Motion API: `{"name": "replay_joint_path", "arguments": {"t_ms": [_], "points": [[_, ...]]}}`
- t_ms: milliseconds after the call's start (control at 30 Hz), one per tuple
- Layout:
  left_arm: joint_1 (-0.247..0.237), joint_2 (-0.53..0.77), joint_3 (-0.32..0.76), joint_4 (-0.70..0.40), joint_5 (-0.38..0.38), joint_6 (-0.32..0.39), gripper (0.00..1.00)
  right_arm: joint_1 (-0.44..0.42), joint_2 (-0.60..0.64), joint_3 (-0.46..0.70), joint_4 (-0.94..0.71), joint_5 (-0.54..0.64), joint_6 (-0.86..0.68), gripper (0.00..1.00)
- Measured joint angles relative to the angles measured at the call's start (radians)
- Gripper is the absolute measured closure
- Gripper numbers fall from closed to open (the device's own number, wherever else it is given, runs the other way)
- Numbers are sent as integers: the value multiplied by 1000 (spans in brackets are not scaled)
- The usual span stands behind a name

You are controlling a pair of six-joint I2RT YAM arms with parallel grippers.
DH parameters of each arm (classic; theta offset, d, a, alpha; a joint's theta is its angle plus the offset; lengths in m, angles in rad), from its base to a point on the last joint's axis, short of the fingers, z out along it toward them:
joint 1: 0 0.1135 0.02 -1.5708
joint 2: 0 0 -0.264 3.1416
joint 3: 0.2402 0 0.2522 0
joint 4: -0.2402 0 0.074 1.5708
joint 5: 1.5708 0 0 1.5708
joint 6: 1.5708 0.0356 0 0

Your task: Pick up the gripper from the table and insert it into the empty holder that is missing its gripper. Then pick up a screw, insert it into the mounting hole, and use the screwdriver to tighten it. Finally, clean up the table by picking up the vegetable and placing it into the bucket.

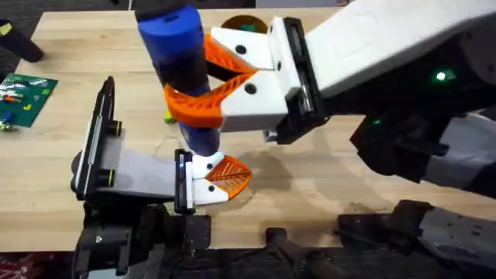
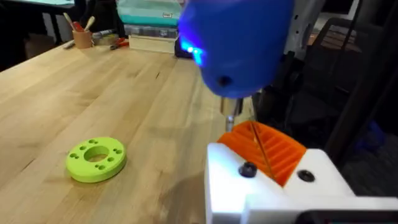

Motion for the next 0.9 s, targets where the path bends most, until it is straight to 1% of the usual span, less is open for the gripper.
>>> {"name": "replay_joint_path", "arguments": {"t_ms": [333,667,900], "points": [[0,0,0,0,0,0,991,30,0,0,-12,-5,1,971],[0,0,0,0,0,0,991,30,0,0,-61,-10,1,971],[0,0,0,0,0,0,991,30,0,0,-61,-11,1,971]]}}
